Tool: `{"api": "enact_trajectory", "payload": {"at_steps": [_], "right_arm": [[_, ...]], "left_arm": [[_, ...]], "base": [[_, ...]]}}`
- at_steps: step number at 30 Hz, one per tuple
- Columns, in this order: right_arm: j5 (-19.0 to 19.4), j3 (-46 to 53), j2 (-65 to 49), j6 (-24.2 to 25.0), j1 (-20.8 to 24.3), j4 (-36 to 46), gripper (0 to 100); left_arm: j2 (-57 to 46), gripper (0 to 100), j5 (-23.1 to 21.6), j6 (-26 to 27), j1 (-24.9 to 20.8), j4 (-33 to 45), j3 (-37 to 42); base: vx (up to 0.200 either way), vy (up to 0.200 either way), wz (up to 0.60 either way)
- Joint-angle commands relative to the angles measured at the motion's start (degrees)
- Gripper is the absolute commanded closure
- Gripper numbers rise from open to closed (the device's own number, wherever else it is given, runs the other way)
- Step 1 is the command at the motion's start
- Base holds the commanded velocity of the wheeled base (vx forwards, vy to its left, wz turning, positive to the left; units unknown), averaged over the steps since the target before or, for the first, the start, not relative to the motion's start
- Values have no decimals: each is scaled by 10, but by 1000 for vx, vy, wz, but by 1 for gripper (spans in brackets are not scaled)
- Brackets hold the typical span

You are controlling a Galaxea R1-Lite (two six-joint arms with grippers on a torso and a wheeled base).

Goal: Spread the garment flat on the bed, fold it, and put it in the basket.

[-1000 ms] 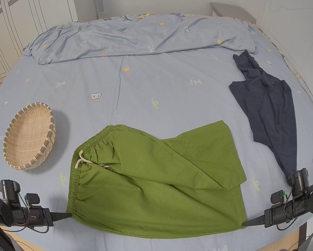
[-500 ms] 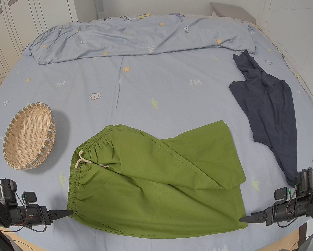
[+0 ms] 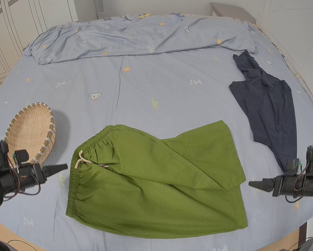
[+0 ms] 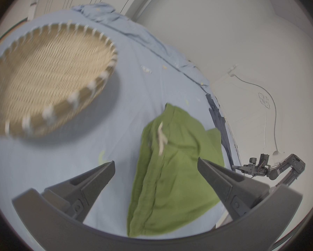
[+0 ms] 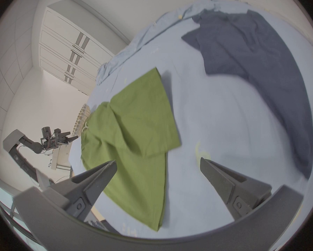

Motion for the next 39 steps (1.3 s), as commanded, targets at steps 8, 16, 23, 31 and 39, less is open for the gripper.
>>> {"api": "enact_trajectory", "payload": {"at_steps": [8,16,23,31,39], "right_arm": [[-36,-281,-12,6,39,163,0],[-52,-270,5,7,91,162,0],[-63,-267,7,6,103,160,0],[-63,-266,6,7,103,160,0],[-63,-266,8,7,106,159,0]], "left_arm": [[118,0,83,-108,-146,213,-422],[239,0,97,-104,-187,248,-559],[266,0,97,-100,-204,252,-560],[295,0,102,-99,-206,252,-560],[306,0,103,-87,-211,253,-555]], "base": [[0,0,0],[0,0,0],[0,0,0],[0,0,0],[0,0,0]]}}
